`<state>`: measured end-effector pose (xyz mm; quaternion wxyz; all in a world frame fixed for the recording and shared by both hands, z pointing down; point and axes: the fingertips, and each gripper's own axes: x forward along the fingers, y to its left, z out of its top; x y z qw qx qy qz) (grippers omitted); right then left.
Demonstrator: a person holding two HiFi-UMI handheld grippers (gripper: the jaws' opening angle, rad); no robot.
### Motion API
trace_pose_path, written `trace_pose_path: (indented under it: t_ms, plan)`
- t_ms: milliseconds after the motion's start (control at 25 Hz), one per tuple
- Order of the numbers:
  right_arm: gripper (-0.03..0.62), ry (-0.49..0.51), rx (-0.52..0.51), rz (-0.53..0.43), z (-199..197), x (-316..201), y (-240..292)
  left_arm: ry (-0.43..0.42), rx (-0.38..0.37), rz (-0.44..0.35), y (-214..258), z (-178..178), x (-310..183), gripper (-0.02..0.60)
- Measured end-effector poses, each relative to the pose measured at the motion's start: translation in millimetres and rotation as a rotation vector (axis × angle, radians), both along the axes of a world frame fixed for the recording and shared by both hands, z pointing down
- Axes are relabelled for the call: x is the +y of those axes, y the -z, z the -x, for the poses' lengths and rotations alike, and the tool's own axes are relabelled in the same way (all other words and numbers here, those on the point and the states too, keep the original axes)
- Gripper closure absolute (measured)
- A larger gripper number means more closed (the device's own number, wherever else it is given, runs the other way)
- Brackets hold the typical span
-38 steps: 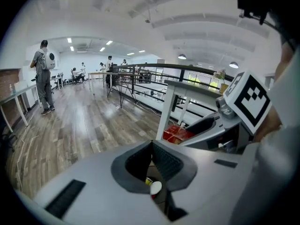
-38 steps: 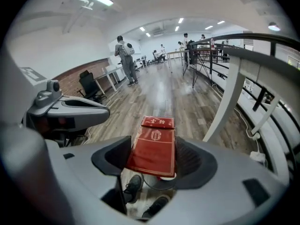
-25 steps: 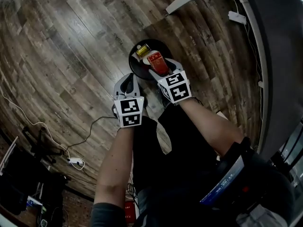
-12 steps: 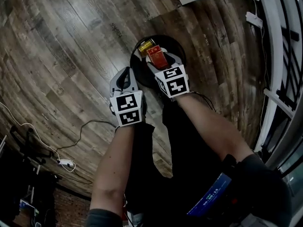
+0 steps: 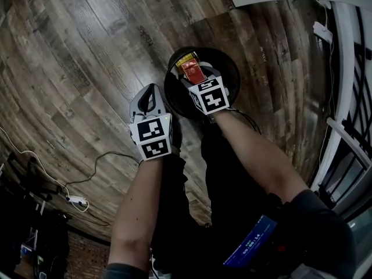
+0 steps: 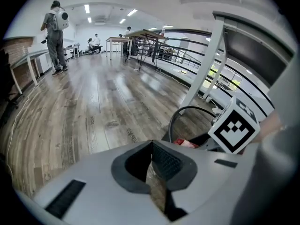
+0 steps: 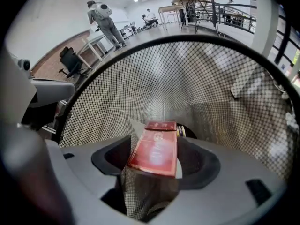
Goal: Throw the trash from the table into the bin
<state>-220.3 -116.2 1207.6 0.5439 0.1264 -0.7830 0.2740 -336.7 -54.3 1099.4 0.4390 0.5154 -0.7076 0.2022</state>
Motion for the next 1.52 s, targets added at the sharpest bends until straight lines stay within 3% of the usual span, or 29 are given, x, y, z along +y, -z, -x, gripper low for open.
trace_pose_path:
  t_ms: [160, 320, 520, 840, 920, 1040, 1320, 1520]
  plan:
    - [0.279, 0.019, -0.002, -0.008, 5, -1, 1, -0.009, 0.031, -0.001, 2, 0, 9, 0.571]
    - [0.278, 0.009, -0.057, -0.067, 14, -16, 42, -0.013, 0.030, -0.022, 28, 6, 16, 0.571]
    - [0.279, -0.005, -0.191, -0.120, 26, -31, 141, -0.023, 0.027, -0.044, 92, -4, 17, 0.571]
    - [0.286, -0.060, -0.338, -0.159, 26, -57, 320, 0.026, 0.030, -0.215, 240, -29, 4, 0.571]
    - [0.326, -0.065, -0.365, -0.170, 23, -60, 360, 0.036, 0.036, -0.252, 272, -35, 1, 0.571]
    - [0.450, -0.058, -0.407, -0.195, 20, -57, 415, 0.018, 0.035, -0.319, 325, -36, -7, 0.571]
    - [0.551, -0.113, -0.487, -0.229, -7, -46, 549, -0.022, 0.037, -0.457, 457, -45, -22, 0.571]
    - [0.572, -0.151, -0.598, -0.323, -5, -64, 649, -0.125, -0.039, -0.595, 556, -42, -51, 0.571]
